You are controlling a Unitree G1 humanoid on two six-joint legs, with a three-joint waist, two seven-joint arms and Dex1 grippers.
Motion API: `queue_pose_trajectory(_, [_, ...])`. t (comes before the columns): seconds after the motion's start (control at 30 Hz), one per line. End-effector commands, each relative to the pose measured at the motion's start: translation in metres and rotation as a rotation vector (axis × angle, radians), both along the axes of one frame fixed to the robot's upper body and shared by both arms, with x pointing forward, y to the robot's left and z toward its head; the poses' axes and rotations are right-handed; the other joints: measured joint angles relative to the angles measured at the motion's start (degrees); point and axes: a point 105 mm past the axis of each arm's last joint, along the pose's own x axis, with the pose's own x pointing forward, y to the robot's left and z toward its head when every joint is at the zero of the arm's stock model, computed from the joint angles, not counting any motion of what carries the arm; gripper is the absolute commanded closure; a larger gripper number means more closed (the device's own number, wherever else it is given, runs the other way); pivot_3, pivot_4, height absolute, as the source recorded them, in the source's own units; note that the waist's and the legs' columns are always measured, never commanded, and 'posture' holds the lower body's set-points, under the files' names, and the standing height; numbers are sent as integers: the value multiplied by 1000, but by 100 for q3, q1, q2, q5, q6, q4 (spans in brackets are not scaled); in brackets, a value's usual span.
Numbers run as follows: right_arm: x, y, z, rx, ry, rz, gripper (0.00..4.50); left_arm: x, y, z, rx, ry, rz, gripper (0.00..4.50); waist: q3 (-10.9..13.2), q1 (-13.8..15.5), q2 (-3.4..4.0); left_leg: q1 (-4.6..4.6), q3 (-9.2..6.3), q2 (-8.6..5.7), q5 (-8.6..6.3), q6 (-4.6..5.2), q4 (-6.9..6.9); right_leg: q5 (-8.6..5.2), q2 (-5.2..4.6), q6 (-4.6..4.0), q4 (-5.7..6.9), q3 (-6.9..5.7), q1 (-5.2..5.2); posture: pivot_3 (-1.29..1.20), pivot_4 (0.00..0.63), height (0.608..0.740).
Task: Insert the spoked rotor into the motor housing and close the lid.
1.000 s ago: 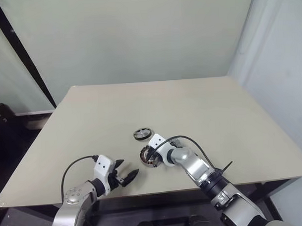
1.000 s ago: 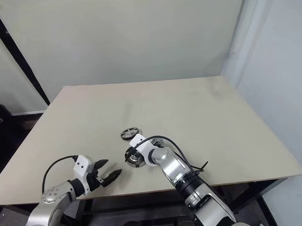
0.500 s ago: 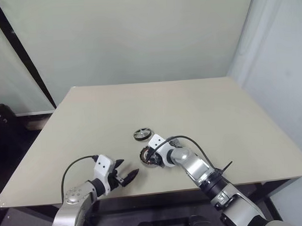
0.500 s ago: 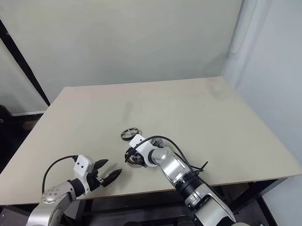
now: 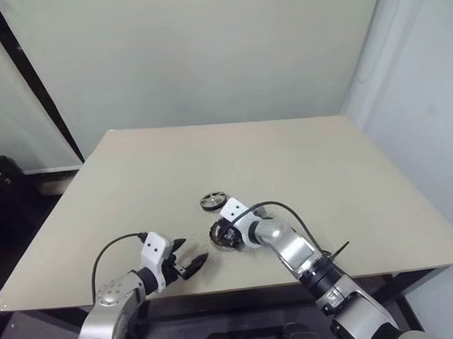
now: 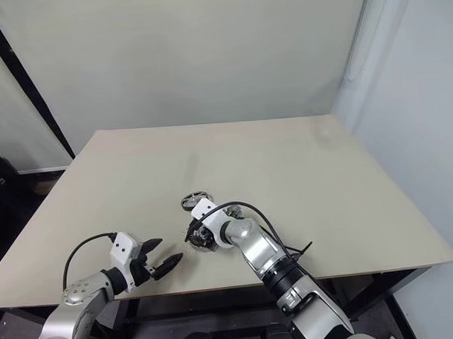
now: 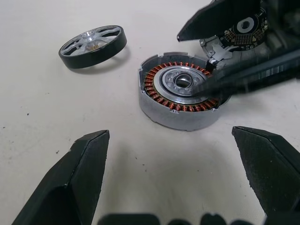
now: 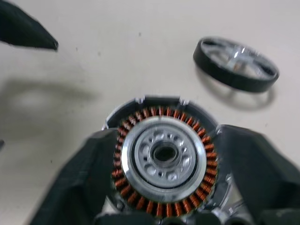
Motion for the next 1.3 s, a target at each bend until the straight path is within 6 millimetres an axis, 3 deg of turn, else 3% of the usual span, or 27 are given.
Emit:
queue_pose_trajectory(0.03, [11,0,23,-30,-140,6,2107,6,-2,9,4,-46,-4,0,0,1,1,0,0,0,0,0,0,0,0,0,-1,0,0,0,0,740])
queue_pose_trajectory(0.23, [11,-2,20,-81,-174,13,4308,6,-2,9,5,-46,-3,0,0,-1,0,0,1,1,0,0,-6,0,-1,0,-3,0,-2,0,0,740])
queue_pose_trajectory(0.27, [10,-1,19,-82,-175,16,4481,6,-2,9,5,-45,-3,0,0,-1,0,0,1,1,0,0,-9,0,-1,0,-3,0,-3,0,0,740])
queue_pose_trajectory(0.6, [1,6,12,-89,-143,59,4481,4,-4,8,3,-42,-2,0,0,0,0,0,0,0,0,0,-13,0,-1,0,-6,0,-3,0,0,740])
queue_pose_trajectory(1.3, [-2,-4,-8,-212,-119,87,4481,3,-4,7,-2,-41,6,0,0,-1,0,-1,1,1,-1,-1,-15,-1,-2,0,-8,-1,-5,0,0,740])
